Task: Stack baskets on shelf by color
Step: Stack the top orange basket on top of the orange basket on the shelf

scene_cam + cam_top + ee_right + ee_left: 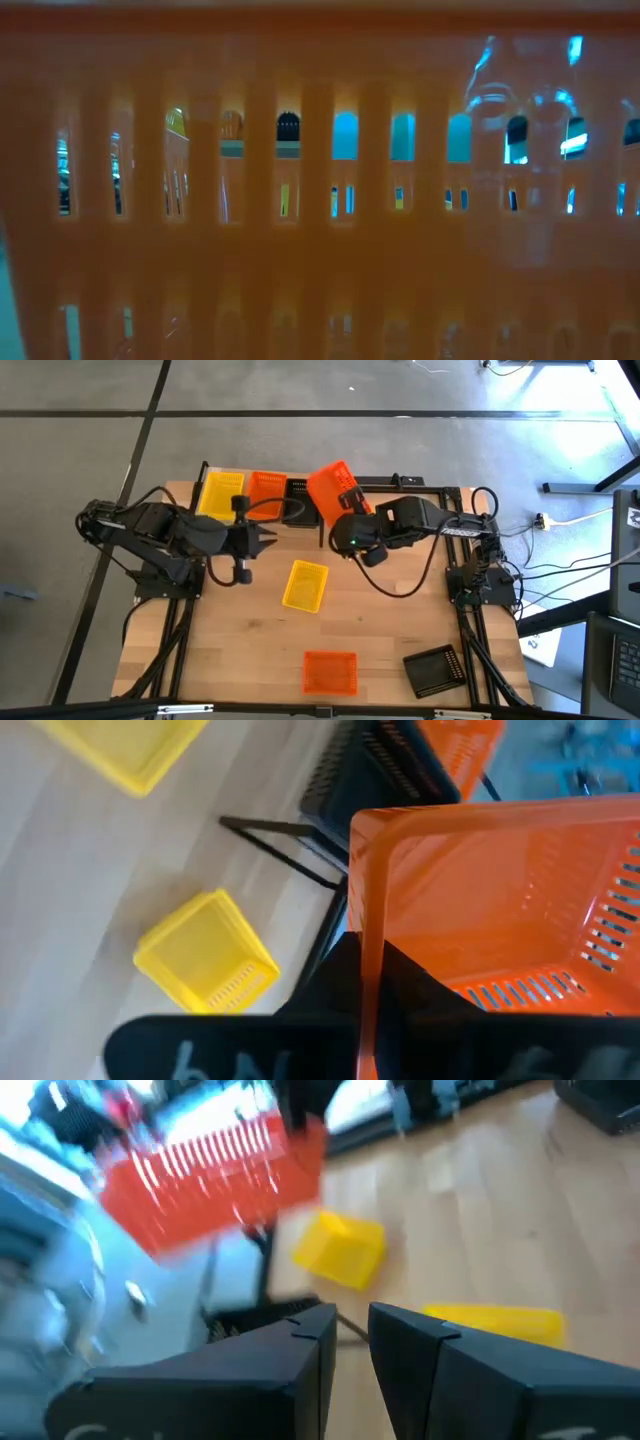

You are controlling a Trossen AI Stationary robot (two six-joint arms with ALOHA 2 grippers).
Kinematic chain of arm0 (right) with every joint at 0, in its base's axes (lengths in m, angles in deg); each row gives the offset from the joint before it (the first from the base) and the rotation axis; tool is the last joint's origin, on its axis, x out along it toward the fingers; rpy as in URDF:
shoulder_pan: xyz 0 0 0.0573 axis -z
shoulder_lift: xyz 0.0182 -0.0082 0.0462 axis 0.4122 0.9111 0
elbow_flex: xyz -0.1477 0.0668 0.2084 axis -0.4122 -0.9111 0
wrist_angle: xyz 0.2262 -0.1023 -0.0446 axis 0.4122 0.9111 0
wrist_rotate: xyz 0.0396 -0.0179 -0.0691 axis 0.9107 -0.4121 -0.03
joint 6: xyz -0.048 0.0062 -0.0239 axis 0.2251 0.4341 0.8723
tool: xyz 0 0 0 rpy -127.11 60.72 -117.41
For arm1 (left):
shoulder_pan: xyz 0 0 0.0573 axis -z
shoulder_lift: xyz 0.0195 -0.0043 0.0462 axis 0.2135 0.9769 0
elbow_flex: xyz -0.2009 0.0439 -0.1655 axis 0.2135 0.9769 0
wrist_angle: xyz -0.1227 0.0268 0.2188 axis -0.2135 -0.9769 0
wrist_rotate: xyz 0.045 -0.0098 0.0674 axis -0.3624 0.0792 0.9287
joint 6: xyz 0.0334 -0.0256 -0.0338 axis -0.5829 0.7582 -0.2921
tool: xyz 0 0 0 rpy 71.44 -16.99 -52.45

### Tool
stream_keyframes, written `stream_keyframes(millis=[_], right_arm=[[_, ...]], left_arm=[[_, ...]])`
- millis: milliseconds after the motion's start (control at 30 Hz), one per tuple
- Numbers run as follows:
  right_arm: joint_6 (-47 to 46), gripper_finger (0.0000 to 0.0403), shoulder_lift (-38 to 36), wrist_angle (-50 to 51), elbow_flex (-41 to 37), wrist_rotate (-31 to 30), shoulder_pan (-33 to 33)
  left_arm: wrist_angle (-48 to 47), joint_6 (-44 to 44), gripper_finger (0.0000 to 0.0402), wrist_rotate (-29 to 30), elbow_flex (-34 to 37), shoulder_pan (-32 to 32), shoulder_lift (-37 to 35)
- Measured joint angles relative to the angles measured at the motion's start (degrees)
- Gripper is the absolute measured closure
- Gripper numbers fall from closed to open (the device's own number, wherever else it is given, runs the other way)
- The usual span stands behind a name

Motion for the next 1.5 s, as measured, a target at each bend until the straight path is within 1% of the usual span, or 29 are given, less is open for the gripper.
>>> stream_keyframes(millis=[100, 200, 333, 500, 600, 667, 767, 867, 1000, 1100, 1400, 1500], right_arm=[[4.31, 0.0403, 0.00, 0.30, 0.00, 0.46, -0.91], [7.61, 0.0403, 0.16, 0.43, 0.00, 0.53, -1.86], [9.78, 0.0403, 0.71, 0.67, 0.00, 0.40, -2.71], [10.01, 0.0403, 1.61, 1.68, -0.02, -0.22, -2.93], [11.03, 0.0403, 2.10, 2.09, 0.00, -0.42, -2.92], [11.25, 0.0403, 2.41, 2.54, -0.07, -0.35, -2.94], [11.25, 0.0403, 2.74, 2.94, -0.07, -0.45, -2.92], [11.27, 0.0403, 2.82, 3.33, -0.07, -0.39, -2.92], [11.25, 0.0403, 2.82, 3.41, -0.07, -0.38, -2.92], [11.25, 0.0403, 2.82, 3.50, -0.07, -0.39, -2.92], [11.25, 0.0403, 2.80, 3.71, -0.07, -0.40, -2.92], [11.27, 0.0403, 2.80, 3.70, -0.07, -0.38, -2.92]], left_arm=[[5.99, -10.09, 0.0347, 0.08, -0.02, -1.48, 0.00], [10.71, -16.84, 0.0347, -1.36, -0.04, -2.84, 0.00], [15.01, -17.62, 0.0347, -4.75, -0.10, -5.97, 0.64], [16.35, -24.34, 0.0347, -8.10, -0.17, -8.12, 2.97], [14.93, -25.40, 0.0347, -8.23, 0.07, -8.20, 5.00], [16.03, -28.44, 0.0347, -8.14, 0.00, -8.22, 6.43], [15.77, -31.93, 0.0347, -6.33, -0.04, -8.25, 7.94], [14.60, -32.48, 0.0347, -4.91, 0.00, -8.34, 9.51], [15.03, -35.59, 0.0347, -3.42, 0.00, -9.76, 10.85], [15.03, -36.36, 0.0347, -2.36, 0.01, -10.74, 11.45], [14.98, -36.42, 0.0347, -2.28, 0.00, -11.96, 11.32], [12.96, -36.39, 0.0347, -2.22, 0.00, -12.53, 11.32]])
